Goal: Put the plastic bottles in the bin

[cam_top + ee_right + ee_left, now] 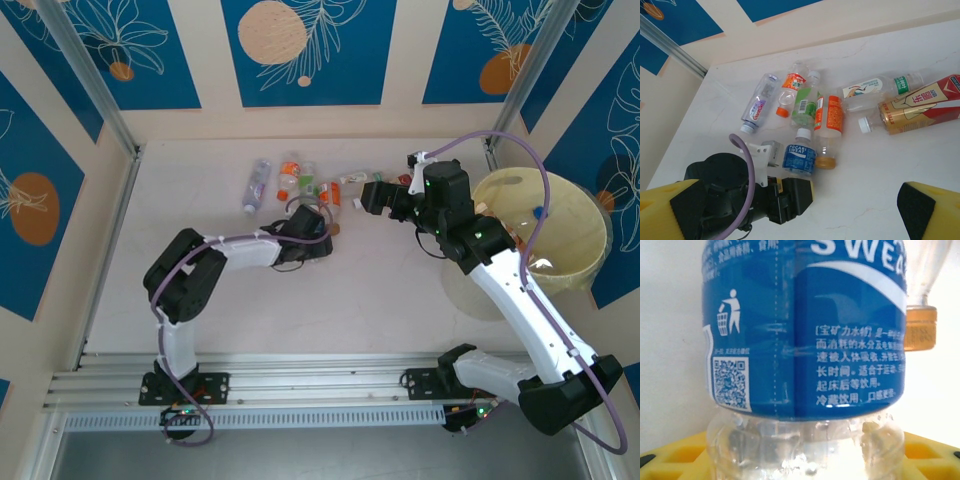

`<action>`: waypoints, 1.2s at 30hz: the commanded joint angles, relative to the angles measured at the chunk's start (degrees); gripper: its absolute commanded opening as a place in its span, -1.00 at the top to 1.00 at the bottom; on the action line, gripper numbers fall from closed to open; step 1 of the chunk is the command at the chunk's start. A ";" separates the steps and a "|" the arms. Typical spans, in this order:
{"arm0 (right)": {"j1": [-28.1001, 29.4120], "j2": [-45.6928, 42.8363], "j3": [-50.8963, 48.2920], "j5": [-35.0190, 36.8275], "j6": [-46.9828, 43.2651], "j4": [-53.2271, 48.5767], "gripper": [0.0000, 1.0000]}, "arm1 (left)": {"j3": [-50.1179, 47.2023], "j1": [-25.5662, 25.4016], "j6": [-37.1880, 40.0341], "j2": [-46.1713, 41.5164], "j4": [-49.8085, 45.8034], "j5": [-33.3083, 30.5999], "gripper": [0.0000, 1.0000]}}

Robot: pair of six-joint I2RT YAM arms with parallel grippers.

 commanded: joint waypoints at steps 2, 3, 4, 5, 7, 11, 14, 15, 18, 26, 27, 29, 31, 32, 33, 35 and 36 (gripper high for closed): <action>0.53 -0.51 -1.17 0.74 0.11 1.16 -0.99 | -5.90 0.40 6.91 -4.91 10.51 4.72 0.08; 0.54 -0.59 -1.33 0.80 0.17 1.38 -0.99 | -7.65 0.43 8.08 -6.13 13.63 5.83 0.09; 0.54 -0.68 -1.47 0.80 0.12 1.58 -0.99 | -9.66 0.40 9.23 -7.53 17.20 6.87 0.14; 0.54 -0.78 -1.61 0.72 0.18 1.93 -0.99 | -11.27 0.41 10.59 -8.82 19.91 7.73 0.16; 0.54 -1.03 -2.03 0.46 0.70 2.59 -0.99 | -13.05 0.38 13.46 -11.24 22.68 9.14 0.21; 0.54 -1.20 -3.01 -1.20 2.13 3.87 -0.99 | -16.72 0.40 19.11 -16.26 28.44 13.26 0.28; 0.13 -0.75 -3.93 -5.75 2.51 5.14 -0.99 | -18.37 0.39 22.02 -19.56 31.28 16.24 0.30; -0.02 -0.49 -4.14 -7.30 2.62 5.37 -1.00 | -18.66 0.42 22.87 -20.27 31.81 17.61 0.30; -1.13 0.59 -3.72 -11.76 3.83 4.92 -1.00 | -18.88 0.32 24.87 -22.15 33.52 23.30 0.29; -2.81 6.48 -1.04 -21.25 5.90 3.06 -0.99 | -18.09 -0.90 24.68 -23.46 36.23 28.92 0.27; -2.83 7.19 -0.84 -21.20 6.42 3.06 -0.99 | -17.87 -1.13 24.86 -23.56 36.38 29.17 0.26; -2.93 7.99 -0.64 -20.81 7.77 4.36 -0.99 | -17.64 -1.88 25.32 -23.58 36.55 29.22 0.26; -3.06 8.09 -1.36 -19.95 10.05 6.75 -0.83 | -17.42 -2.47 25.60 -23.54 36.57 29.25 0.26; -3.36 8.10 -1.82 -19.78 11.34 8.36 -0.75 | -17.29 -2.78 25.73 -23.58 36.57 29.19 0.26; -3.54 8.18 -2.13 -19.55 12.48 9.67 -0.69 | -17.22 -2.98 25.83 -23.46 36.55 29.26 0.26; -3.67 8.74 -2.67 -18.78 14.03 11.68 -0.53 | -16.95 -3.35 25.94 -23.27 36.60 29.33 0.26; -3.59 8.94 -2.65 -18.56 14.02 12.03 -0.43 | -16.82 -3.51 26.03 -23.19 36.54 29.49 0.26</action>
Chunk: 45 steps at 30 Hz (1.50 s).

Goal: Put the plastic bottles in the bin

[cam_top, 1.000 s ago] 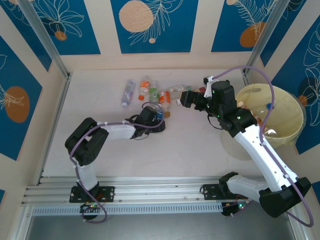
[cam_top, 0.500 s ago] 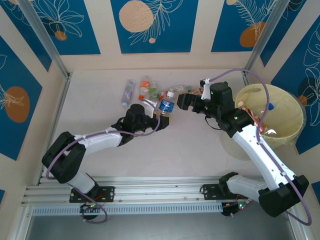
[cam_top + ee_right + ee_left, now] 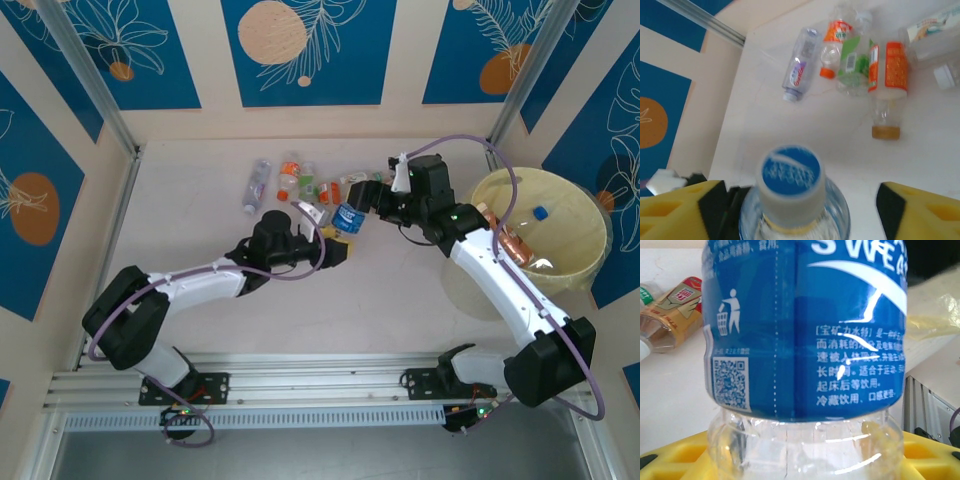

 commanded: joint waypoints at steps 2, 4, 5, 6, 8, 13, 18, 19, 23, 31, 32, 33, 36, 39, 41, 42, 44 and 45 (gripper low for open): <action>-0.23 0.82 0.08 0.72 3.12 4.05 -0.22 | 1.79 -1.07 1.95 -0.84 2.17 2.09 0.26; -0.30 1.35 0.03 0.60 2.93 3.60 -0.14 | 1.97 -1.22 1.96 -0.84 2.30 2.13 0.25; -0.24 1.46 -0.14 0.18 2.77 3.58 -0.11 | 2.06 -1.28 2.04 -0.82 2.23 2.12 0.25; -0.28 1.47 -0.32 -0.28 2.66 3.58 -0.09 | 2.12 -1.37 2.05 -0.86 2.11 2.14 0.25; -0.14 1.46 -0.73 -1.64 2.23 3.76 -0.04 | 2.48 -1.48 2.12 -0.73 1.46 2.00 0.25; 0.07 1.37 -0.91 -3.11 1.15 2.73 0.02 | 2.68 -1.59 1.66 -0.53 1.27 1.67 0.25; 0.20 1.29 -1.06 -4.08 0.22 2.97 0.37 | 2.98 -1.66 1.44 -0.47 0.70 1.30 0.25; 0.31 1.29 -0.85 -4.17 -0.11 2.97 0.47 | 3.07 -1.64 1.44 -0.47 0.42 1.15 0.25; 0.41 -0.09 -0.21 -3.03 -1.89 2.79 0.88 | 2.89 -1.67 1.43 -0.84 0.09 0.48 -0.15; -0.50 -9.27 5.09 9.41 -11.25 -3.42 1.00 | -3.30 -1.65 2.56 -4.22 8.06 -4.69 -1.00; -0.74 -11.10 6.28 12.18 -12.76 -4.43 1.00 | -4.24 -1.63 2.73 -5.02 8.63 -6.79 -1.00; -1.00 -12.68 7.23 14.36 -14.25 -5.03 1.00 | -4.62 -1.68 3.12 -5.50 8.32 -8.43 -1.00; -1.67 -17.82 10.66 22.04 -19.09 -6.15 1.00 | -4.43 -1.61 4.75 -6.08 5.28 -10.68 -1.00; -2.52 -21.99 12.84 30.74 -24.23 -5.98 1.00 | -3.73 -1.65 4.77 -5.25 3.90 -10.25 -1.00; -3.33 -23.91 14.50 37.28 -27.78 -6.47 1.00 | -3.28 -1.62 4.18 -4.24 4.06 -10.07 -1.00; -4.00 -24.48 15.08 40.39 -29.19 -6.68 1.00 | -3.05 -1.63 3.93 -3.87 4.06 -10.11 -1.00; -6.30 -25.38 16.18 47.71 -32.28 -6.80 1.00 | -2.62 -1.59 3.57 -3.04 3.83 -10.11 -1.00; -8.00 -25.45 16.47 49.56 -33.36 -6.87 1.00 | -2.43 -1.65 3.55 -2.73 3.72 -10.28 -1.00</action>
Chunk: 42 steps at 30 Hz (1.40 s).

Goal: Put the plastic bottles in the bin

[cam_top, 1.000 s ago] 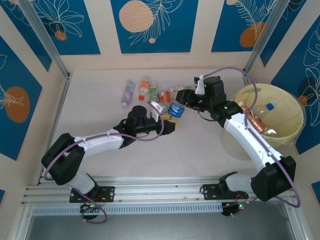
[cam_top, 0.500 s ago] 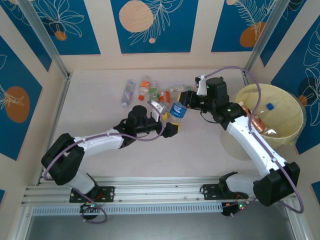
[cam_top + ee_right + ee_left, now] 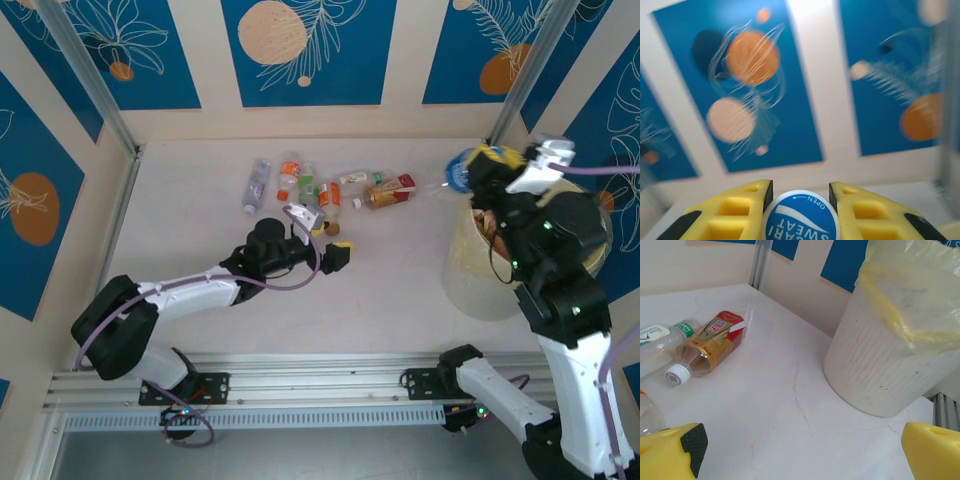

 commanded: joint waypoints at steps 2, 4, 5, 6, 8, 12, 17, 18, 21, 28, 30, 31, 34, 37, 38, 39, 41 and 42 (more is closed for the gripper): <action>-7.73 0.90 1.52 13.95 -7.76 -3.11 1.00 | 1.80 -0.12 0.07 1.61 -0.50 -1.24 -1.00; -13.96 2.14 3.03 11.80 -6.53 -6.49 1.00 | 2.08 -0.06 0.06 1.90 -0.95 -1.39 -1.00; -17.12 3.02 3.96 10.55 -5.75 -8.44 1.00 | 2.09 -0.11 0.00 1.96 -1.13 -1.52 -1.00; -19.54 3.98 4.81 9.56 -5.17 -10.25 1.00 | 2.09 -0.10 -0.06 1.99 -1.22 -1.62 -1.00; -24.43 6.73 6.64 6.11 -3.59 -15.14 1.00 | 2.09 -0.13 -0.15 1.95 -1.38 -2.07 -1.00; -29.01 12.89 9.78 -1.79 0.52 -27.13 1.00 | 1.91 -0.15 -0.19 1.73 -1.85 -2.76 -1.00; -28.33 17.88 0.18 -1.95 5.29 -31.36 1.00 | 2.25 -0.05 -0.52 2.27 -2.08 -3.30 -1.00; -27.89 17.85 -3.18 -1.94 5.73 -29.30 1.00 | 2.41 -0.04 -0.54 2.43 -2.17 -3.23 -1.00; -27.73 17.83 -12.78 -5.15 6.97 -21.55 0.89 | 3.05 -0.05 -0.64 2.69 -3.30 -3.05 -1.00; -27.55 26.61 -15.04 -5.85 8.86 -22.24 0.77 | 2.92 -0.09 -1.74 3.13 -3.06 -3.67 -1.00; -27.69 26.66 -16.67 -5.22 9.43 -21.62 0.64 | 3.22 -0.08 -2.19 3.40 -3.44 -3.01 -1.00; -27.82 26.40 -17.19 -5.38 9.71 -21.30 0.56 | 3.46 -0.06 -2.21 3.48 -3.77 -2.81 -1.00; -28.03 25.01 -17.68 -6.76 10.08 -20.68 0.30 | 3.75 -0.06 -2.28 3.44 -4.36 -2.70 -1.00; -28.11 23.05 -16.83 -7.14 10.14 -20.65 0.13 | 3.49 -0.07 -2.47 3.48 -4.21 -3.46 -1.00; -28.09 22.19 -16.44 -7.26 10.20 -20.66 0.07 | 3.34 -0.08 -2.69 3.51 -4.12 -3.94 -1.00; -28.17 21.21 -15.99 -7.60 10.29 -20.70 0.01 | 3.25 -0.05 -2.89 3.57 -4.05 -4.45 -1.00; -28.07 19.16 -15.13 -8.39 10.53 -20.57 -0.11 | 3.10 -0.10 -3.25 3.66 -4.03 -5.59 -1.00; -28.07 17.92 -14.80 -8.82 10.81 -20.39 -0.16 | 3.06 -0.07 -3.48 3.68 -4.12 -6.45 -1.00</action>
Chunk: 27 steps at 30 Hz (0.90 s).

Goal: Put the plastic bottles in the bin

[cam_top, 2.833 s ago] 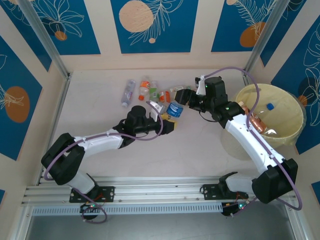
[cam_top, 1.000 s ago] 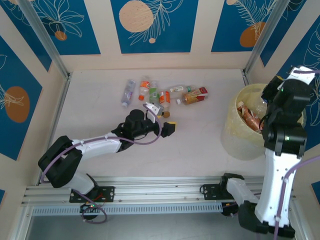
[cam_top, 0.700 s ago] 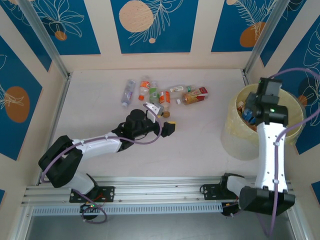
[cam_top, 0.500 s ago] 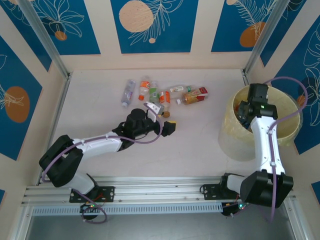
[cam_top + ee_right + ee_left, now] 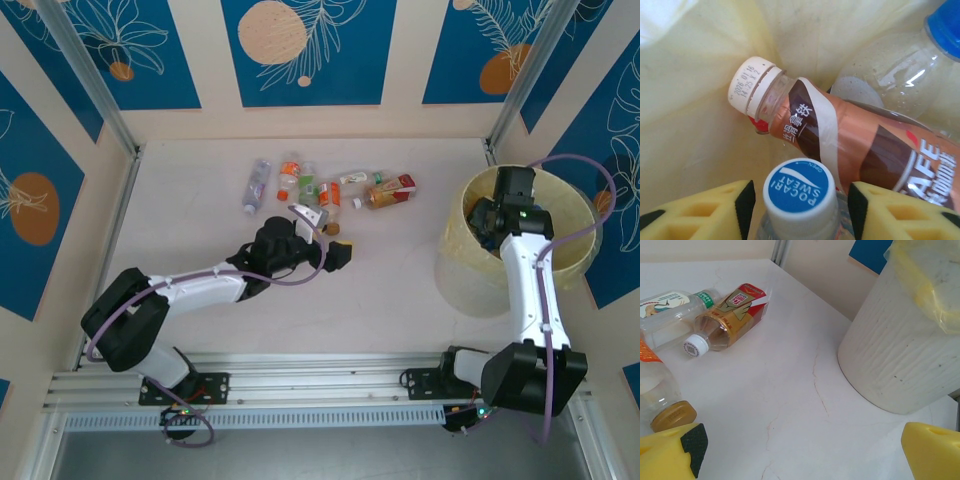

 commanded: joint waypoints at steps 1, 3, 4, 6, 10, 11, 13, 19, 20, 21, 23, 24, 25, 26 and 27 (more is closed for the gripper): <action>-0.23 -4.83 0.94 -2.26 1.38 -0.30 -0.19 | 1.02 -0.04 -1.43 0.38 -0.27 -3.23 -1.00; -0.16 -7.90 1.02 -2.33 1.90 0.93 -0.37 | 0.85 0.03 -1.68 0.21 -0.77 -5.24 -1.00; -0.07 -9.08 0.96 -2.32 1.98 1.64 -0.44 | 0.69 0.03 -1.74 0.06 -0.96 -6.17 -1.00; -0.03 -12.28 0.88 -2.75 2.06 3.56 -0.58 | 0.21 0.20 -2.11 -0.39 -1.18 -8.72 -1.00; -0.07 -18.11 -0.76 -6.33 1.32 9.24 -0.73 | -0.82 0.65 -3.24 -1.07 -1.68 -13.25 -1.00; -0.07 -19.49 -1.18 -7.68 1.23 10.67 -0.75 | -1.00 0.79 -3.58 -1.19 -2.01 -14.49 -1.00; -0.07 -21.34 -1.65 -10.21 1.36 12.68 -0.79 | -1.10 1.10 -4.58 -1.59 -3.35 -17.16 -1.00; 0.60 -23.82 -2.86 -31.93 -0.32 19.82 -0.83 | 1.02 3.84 -12.09 -2.26 -14.42 -26.54 -1.00; 1.24 -23.69 -3.02 -36.78 -0.04 20.94 -0.84 | 1.52 4.61 -13.46 -2.25 -16.30 -27.02 -1.00; 2.16 -23.37 -3.02 -40.30 0.04 21.91 -0.86 | 1.97 5.32 -14.54 -2.19 -18.02 -27.46 -1.00; 4.73 -22.37 -2.64 -43.89 -0.36 22.44 -0.99 | 2.95 6.86 -16.54 -2.00 -21.64 -28.06 -1.00; 6.67 -21.92 -2.48 -44.61 -1.23 22.45 -0.99 | 3.69 7.91 -17.39 -1.66 -23.66 -27.88 -1.00; 8.47 -21.61 -2.48 -44.69 -2.03 22.58 -0.99 | 4.41 8.84 -17.84 -1.49 -25.52 -27.56 -1.00; 10.57 -21.21 -2.73 -44.68 -2.98 23.03 -0.99 | 5.41 10.00 -18.04 -1.09 -27.79 -27.15 -1.00; 12.95 -20.86 -3.16 -45.04 -3.80 23.44 -0.99 | 6.37 11.14 -17.92 -0.58 -29.75 -26.60 -1.00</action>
